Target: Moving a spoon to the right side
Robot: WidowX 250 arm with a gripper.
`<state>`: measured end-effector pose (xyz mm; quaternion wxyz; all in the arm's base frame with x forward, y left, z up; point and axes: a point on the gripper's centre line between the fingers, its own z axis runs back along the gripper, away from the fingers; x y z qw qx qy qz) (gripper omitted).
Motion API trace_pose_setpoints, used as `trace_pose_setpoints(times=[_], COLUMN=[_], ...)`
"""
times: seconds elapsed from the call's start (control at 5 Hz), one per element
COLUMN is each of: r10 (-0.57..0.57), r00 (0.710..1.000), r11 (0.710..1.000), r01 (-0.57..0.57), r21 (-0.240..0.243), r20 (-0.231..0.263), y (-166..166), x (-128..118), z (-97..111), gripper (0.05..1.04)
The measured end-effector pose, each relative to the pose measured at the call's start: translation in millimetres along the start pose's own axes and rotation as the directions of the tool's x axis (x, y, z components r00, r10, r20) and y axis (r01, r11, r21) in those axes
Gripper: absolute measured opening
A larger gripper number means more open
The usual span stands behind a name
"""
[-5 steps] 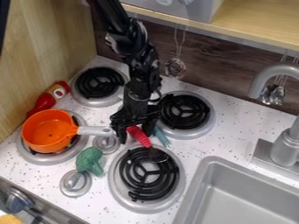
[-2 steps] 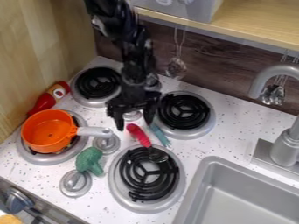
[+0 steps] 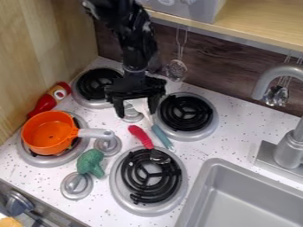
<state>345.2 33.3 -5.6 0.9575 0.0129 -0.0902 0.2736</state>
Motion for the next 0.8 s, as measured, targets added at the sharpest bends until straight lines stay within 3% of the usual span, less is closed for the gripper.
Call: trace_pose_setpoints(times=[0.2,0.4,0.6,0.8], r10=[-0.235,-0.457,-0.571,-0.558], r00=[0.970,0.882,0.809,0.808], r11=[0.971,0.882,0.806,0.809], r01=[0.237,0.466,0.585,0.581], r21=[-0.030,-0.065,-0.092,-0.093], r20=[0.069,0.115,0.144,0.189], y=[8,4,-13,-42], x=[-6,-15,-25,-24], z=[1,7,9,14], gripper=[1.001,1.001,1.001,1.001])
